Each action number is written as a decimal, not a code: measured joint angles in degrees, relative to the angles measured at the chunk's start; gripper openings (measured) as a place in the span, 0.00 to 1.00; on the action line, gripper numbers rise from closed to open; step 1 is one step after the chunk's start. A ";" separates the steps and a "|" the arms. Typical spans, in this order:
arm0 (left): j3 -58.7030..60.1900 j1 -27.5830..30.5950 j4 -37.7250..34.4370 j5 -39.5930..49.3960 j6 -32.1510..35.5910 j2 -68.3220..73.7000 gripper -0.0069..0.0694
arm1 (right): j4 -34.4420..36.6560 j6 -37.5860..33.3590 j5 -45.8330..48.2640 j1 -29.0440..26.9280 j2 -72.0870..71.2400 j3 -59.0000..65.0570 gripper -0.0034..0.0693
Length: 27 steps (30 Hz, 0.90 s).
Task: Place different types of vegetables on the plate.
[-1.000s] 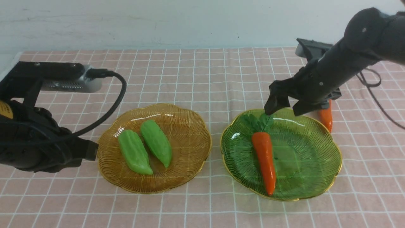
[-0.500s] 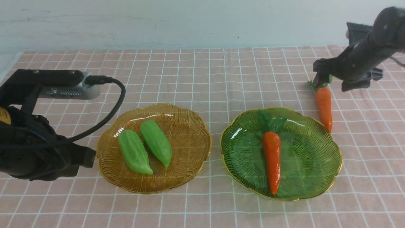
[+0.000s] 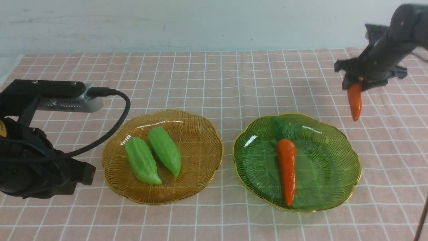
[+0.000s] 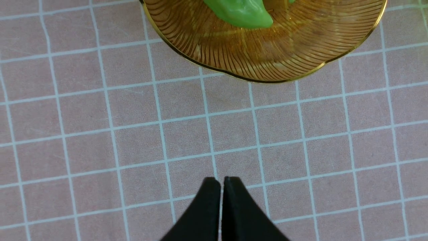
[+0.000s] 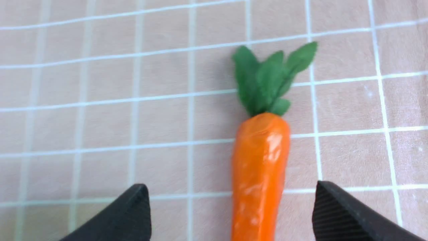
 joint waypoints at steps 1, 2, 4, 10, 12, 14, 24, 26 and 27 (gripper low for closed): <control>0.00 0.00 0.00 0.00 0.00 -0.21 0.09 | 0.24 -0.26 1.23 0.00 -1.44 -1.23 0.47; 0.00 0.00 0.00 -0.27 0.00 -0.64 0.09 | 0.51 -0.48 2.42 0.00 -2.60 -2.00 0.47; 0.00 0.00 0.00 -0.37 0.00 -1.00 0.09 | 1.52 -1.15 3.44 0.00 -5.59 -3.11 0.47; 0.00 0.00 0.38 -0.44 0.00 -2.47 0.09 | 6.71 -2.70 4.80 1.13 -17.00 5.86 0.47; 0.00 0.00 0.54 -0.44 0.00 -2.96 0.09 | 7.18 -3.29 4.87 2.89 -19.98 12.28 0.47; 0.00 0.00 0.66 -0.44 0.00 -3.39 0.09 | 6.90 -3.76 5.06 6.63 -22.11 20.59 0.47; 0.00 0.00 0.89 -0.44 0.00 -3.44 0.09 | 2.60 -2.49 4.56 12.04 -18.01 34.23 0.47; 0.00 0.00 0.89 -0.38 0.06 -3.44 0.09 | 2.81 -2.41 4.50 12.04 -18.01 34.23 0.49; 0.00 0.00 0.89 -0.38 0.22 -3.44 0.09 | 2.99 -2.41 4.50 12.04 -18.01 34.23 0.50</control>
